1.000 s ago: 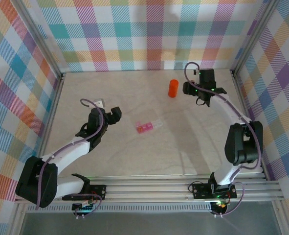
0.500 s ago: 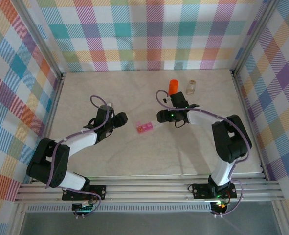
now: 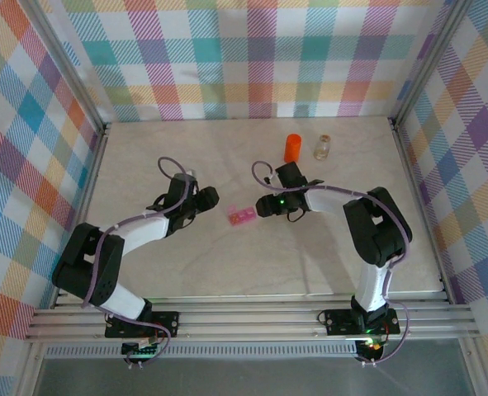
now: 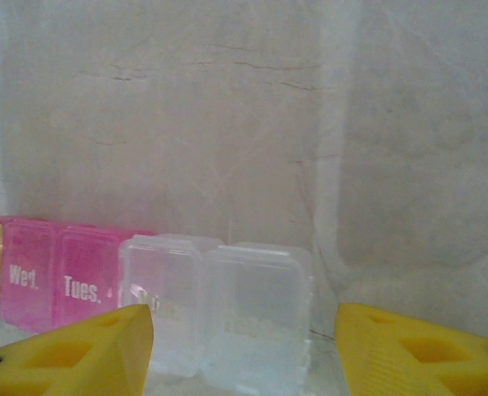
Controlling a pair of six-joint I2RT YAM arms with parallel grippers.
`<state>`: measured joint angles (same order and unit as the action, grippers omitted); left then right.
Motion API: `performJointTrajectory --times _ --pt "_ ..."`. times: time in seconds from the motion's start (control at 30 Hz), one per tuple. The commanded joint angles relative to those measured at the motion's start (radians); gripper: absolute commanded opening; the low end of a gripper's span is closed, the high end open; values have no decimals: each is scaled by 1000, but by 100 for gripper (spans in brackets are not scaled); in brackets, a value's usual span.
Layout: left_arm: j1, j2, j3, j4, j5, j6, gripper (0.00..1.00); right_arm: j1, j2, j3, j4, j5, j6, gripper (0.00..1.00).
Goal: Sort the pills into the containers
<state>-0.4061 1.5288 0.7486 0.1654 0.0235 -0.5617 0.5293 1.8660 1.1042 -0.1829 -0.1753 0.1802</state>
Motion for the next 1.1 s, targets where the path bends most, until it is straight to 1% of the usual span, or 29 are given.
performJointTrajectory --times 0.0,0.1,0.2,0.23,0.33,0.37,0.4,0.5,0.63,0.77,0.83,0.93,1.07 --pt "-20 30 46 -40 17 -1 56 12 31 37 -10 -5 -41 61" --pt "-33 59 76 -69 13 10 54 12 35 40 -23 29 -47 60" --pt "-43 87 95 -83 24 14 52 12 29 32 -7 24 -66 58" --pt "-48 91 92 -77 28 10 50 12 24 27 6 -3 -75 56" --pt "-64 93 87 -64 32 4 49 14 3 1 77 -180 -99 54" --pt "-70 94 88 -64 33 2 49 14 -2 -4 91 -215 -96 54" --pt "-75 96 88 -63 36 1 49 14 -3 -4 94 -218 -89 54" --pt "-88 99 94 -63 41 -2 48 15 -5 3 84 -182 -86 54" --pt "-91 90 87 -66 38 -3 47 14 8 35 28 -64 -76 57" --pt "-94 67 86 -109 18 22 43 14 24 47 -25 17 -77 58" --pt "-96 61 87 -136 8 40 43 15 36 55 -45 27 -85 58" --pt "-97 50 73 -137 16 48 41 13 39 52 -43 -7 -86 58" --pt "-105 41 59 -86 98 56 39 13 39 52 -29 -39 -73 58"
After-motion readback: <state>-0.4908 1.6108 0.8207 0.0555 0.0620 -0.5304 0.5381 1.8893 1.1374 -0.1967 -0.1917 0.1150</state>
